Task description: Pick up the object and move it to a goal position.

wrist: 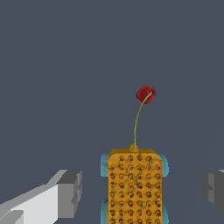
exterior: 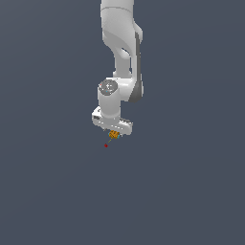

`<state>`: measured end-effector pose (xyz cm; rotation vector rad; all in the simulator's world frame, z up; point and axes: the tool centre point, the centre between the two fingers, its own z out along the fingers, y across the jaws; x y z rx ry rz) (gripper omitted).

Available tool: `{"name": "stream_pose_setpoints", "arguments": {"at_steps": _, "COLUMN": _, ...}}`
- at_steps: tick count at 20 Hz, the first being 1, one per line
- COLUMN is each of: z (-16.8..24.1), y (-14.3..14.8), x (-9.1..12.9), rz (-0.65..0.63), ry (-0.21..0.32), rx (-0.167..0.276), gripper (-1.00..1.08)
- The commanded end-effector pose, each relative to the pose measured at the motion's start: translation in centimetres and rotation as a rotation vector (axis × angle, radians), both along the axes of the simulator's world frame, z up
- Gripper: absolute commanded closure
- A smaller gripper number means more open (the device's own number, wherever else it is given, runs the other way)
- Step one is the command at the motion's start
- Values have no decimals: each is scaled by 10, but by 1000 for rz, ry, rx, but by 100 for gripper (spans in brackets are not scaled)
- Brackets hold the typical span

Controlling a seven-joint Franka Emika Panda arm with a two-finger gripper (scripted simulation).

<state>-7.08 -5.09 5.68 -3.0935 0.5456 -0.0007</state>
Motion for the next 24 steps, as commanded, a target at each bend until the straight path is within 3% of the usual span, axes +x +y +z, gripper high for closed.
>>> {"name": "stream_pose_setpoints", "arguments": {"at_steps": 1, "z": -10, "y": 0, "x": -1, "rz": 0, "ry": 1, "rx": 0, "gripper": -92}}
{"name": "stream_pose_setpoints", "arguments": {"at_steps": 12, "z": -42, "y": 0, "x": -1, "rz": -3, "ry": 1, "rx": 0, "gripper": -92}}
{"name": "stream_pose_setpoints", "arguments": {"at_steps": 13, "z": -42, "y": 0, "x": -1, "rz": -3, "ry": 1, "rx": 0, "gripper": 108}}
{"name": "stream_pose_setpoints", "arguments": {"at_steps": 24, "z": -41, "y": 0, "x": -1, "rz": -3, "ry": 1, "rx": 0, "gripper": 108}}
